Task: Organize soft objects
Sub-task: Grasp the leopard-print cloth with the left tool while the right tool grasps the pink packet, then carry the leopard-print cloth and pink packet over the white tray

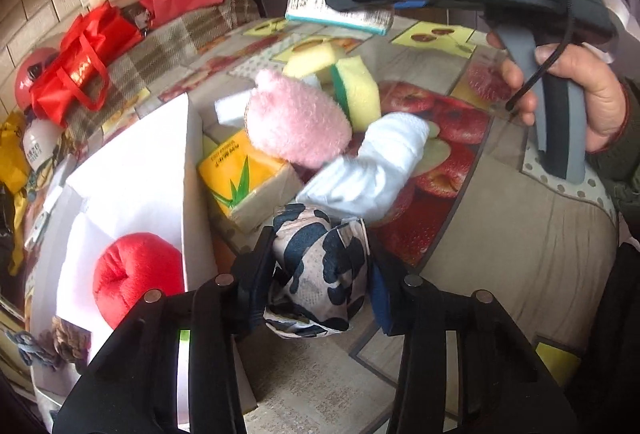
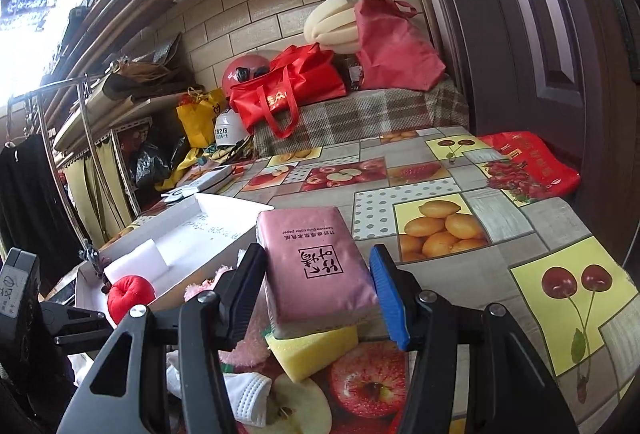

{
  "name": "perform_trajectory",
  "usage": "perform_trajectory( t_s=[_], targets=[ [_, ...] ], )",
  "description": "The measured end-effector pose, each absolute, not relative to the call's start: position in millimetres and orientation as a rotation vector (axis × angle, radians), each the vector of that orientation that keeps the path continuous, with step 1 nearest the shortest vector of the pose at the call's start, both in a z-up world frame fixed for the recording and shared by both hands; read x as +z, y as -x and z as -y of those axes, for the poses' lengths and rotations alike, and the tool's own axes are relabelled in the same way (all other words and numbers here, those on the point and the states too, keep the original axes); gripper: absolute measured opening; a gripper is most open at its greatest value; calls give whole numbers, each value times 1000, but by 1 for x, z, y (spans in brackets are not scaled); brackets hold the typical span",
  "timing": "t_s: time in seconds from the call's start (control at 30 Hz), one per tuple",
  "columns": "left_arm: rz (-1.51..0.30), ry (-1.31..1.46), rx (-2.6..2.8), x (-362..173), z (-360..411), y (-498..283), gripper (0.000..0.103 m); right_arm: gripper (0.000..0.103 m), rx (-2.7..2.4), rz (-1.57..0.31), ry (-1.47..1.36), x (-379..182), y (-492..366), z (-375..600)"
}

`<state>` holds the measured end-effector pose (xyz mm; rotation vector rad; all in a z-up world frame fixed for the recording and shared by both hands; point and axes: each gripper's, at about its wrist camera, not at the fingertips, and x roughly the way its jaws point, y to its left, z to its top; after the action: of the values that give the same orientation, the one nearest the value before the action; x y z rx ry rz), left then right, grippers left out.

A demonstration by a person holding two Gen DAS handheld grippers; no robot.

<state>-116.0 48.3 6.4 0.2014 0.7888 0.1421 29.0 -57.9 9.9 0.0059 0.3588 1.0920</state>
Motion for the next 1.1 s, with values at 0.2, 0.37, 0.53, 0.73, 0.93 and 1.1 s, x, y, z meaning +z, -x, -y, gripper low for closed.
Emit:
perform_trajectory(
  t_s=[0.2, 0.37, 0.53, 0.73, 0.93, 1.1],
  targets=[
    [-562, -137, 132, 39, -55, 151, 41, 54, 1055, -271, -47, 16, -18, 73],
    [-394, 19, 269, 58, -87, 183, 41, 54, 1068, -243, -117, 22, -7, 81],
    [-324, 109, 355, 64, -109, 197, 41, 54, 1100, -234, -131, 24, 10, 77],
    [-322, 99, 394, 61, -116, 197, 41, 54, 1158, -208, -74, 24, 34, 64],
    [-317, 97, 493, 54, -142, 204, 41, 54, 1189, -208, -27, 22, 49, 48],
    [-326, 134, 534, 50, -161, 205, 41, 54, 1215, -215, 12, 20, 56, 32]
  ],
)
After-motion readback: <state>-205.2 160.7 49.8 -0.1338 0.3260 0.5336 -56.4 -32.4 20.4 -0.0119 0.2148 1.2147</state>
